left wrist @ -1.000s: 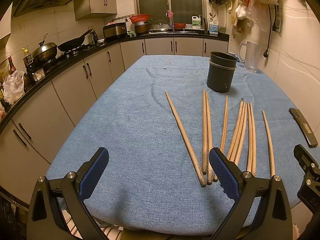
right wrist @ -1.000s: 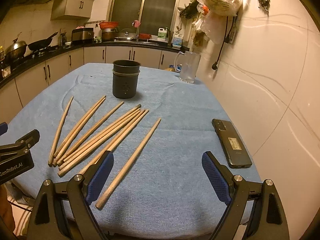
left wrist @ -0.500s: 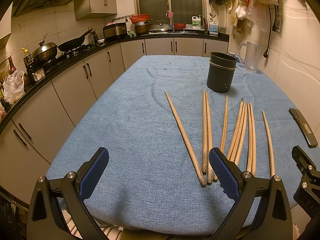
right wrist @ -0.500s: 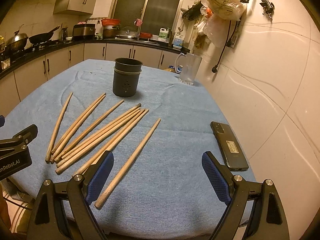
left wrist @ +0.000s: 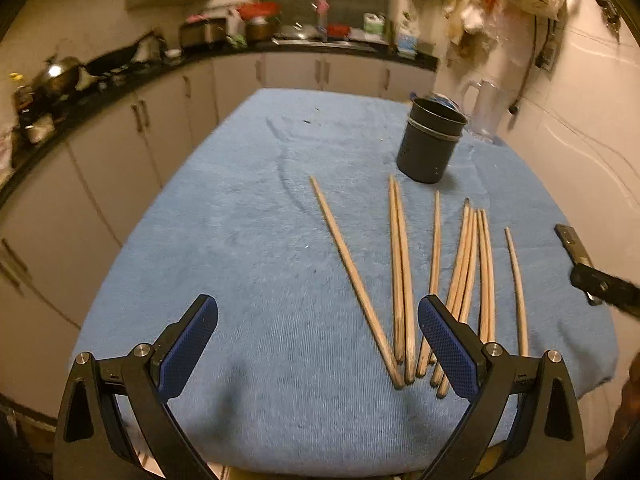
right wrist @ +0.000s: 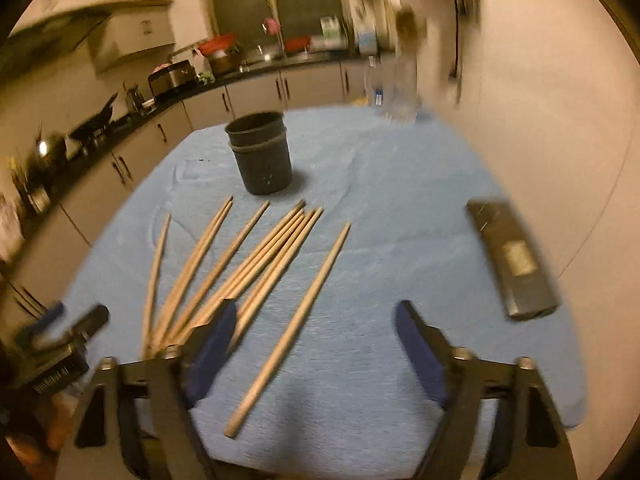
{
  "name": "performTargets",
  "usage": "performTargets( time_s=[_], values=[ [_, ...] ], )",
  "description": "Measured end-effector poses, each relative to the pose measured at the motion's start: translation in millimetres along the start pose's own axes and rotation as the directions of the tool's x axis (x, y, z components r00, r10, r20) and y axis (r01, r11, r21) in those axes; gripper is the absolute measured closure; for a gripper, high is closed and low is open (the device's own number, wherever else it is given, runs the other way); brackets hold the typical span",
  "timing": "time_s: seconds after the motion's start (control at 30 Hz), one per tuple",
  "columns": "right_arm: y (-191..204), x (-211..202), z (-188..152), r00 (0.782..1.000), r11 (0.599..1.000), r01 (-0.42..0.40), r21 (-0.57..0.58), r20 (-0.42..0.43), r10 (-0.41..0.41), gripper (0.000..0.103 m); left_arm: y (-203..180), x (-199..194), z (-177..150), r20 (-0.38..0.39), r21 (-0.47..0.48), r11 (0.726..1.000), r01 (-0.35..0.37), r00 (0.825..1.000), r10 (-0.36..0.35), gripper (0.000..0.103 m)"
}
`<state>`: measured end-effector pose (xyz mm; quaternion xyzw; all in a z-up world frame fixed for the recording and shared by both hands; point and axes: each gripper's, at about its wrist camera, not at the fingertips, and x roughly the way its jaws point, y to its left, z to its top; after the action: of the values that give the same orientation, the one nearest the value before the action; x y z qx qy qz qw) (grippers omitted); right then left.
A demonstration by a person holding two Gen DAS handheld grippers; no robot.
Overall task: Organize utensils
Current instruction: 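Grasp a wooden chopstick with the left tool while the right tool grasps another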
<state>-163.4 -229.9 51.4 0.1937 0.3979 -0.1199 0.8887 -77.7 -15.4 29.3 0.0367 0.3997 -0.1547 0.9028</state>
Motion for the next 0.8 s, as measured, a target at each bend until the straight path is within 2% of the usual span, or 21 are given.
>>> performTargets(
  time_s=[0.1, 0.2, 0.23, 0.27, 0.3, 0.33, 0.43, 0.53, 0.7, 0.77, 0.8],
  values=[
    [-18.4, 25.1, 22.6, 0.99, 0.993, -0.057, 0.101, -0.121, 0.069, 0.056, 4.8, 12.0, 20.2, -0.056, 0.023, 0.999, 0.038, 0.998, -0.037, 0.003],
    [-28.9, 50.7, 41.5, 0.977, 0.986, -0.06, 0.155, -0.194, 0.09, 0.068, 10.5, 21.0, 37.3, -0.101, 0.009, 0.997, 0.078, 0.992, -0.077, 0.006],
    [-32.7, 58.8, 47.2, 0.974, 0.983, -0.049, 0.178, -0.21, 0.086, 0.068, 11.9, 24.7, 42.5, -0.118, 0.007, 0.997, 0.082, 0.99, -0.081, 0.009],
    [-34.3, 67.5, 52.8, 0.971, 0.981, -0.039, 0.189, -0.225, 0.082, 0.07, 13.4, 30.3, 48.7, -0.138, 0.0, 0.997, 0.079, 0.987, -0.079, 0.017],
    [-35.9, 73.7, 56.7, 0.968, 0.981, -0.033, 0.192, -0.237, 0.079, 0.078, 13.9, 34.8, 52.7, -0.156, -0.005, 0.997, 0.083, 0.984, -0.082, 0.022],
    [-37.2, 80.6, 60.9, 0.966, 0.981, -0.021, 0.193, -0.249, 0.069, 0.079, 14.3, 40.6, 57.8, -0.18, -0.009, 0.996, 0.092, 0.979, -0.092, 0.028],
    [-40.6, 101.8, 69.6, 0.957, 0.978, 0.026, 0.206, -0.289, 0.036, 0.079, 16.9, 56.4, 69.2, -0.236, -0.03, 0.993, 0.117, 0.964, -0.121, 0.029],
    [-40.1, 113.4, 74.9, 0.952, 0.981, 0.055, 0.185, -0.307, 0.005, 0.079, 17.6, 70.9, 77.0, -0.283, -0.047, 0.992, 0.121, 0.951, -0.129, 0.049],
    [-30.0, 128.1, 77.5, 0.941, 0.985, 0.064, 0.159, -0.337, -0.007, 0.079, 15.9, 100.0, 89.5, -0.355, -0.08, 0.988, 0.136, 0.922, -0.156, 0.052],
    [-25.3, 133.0, 76.3, 0.935, 0.987, 0.069, 0.142, -0.355, -0.014, 0.079, 13.4, 110.4, 93.7, -0.377, -0.084, 0.989, 0.121, 0.915, -0.145, 0.063],
    [-22.3, 134.7, 76.4, 0.934, 0.989, 0.076, 0.127, -0.356, -0.026, 0.079, 11.8, 114.4, 95.0, -0.386, -0.082, 0.989, 0.121, 0.911, -0.144, 0.065]
  ],
)
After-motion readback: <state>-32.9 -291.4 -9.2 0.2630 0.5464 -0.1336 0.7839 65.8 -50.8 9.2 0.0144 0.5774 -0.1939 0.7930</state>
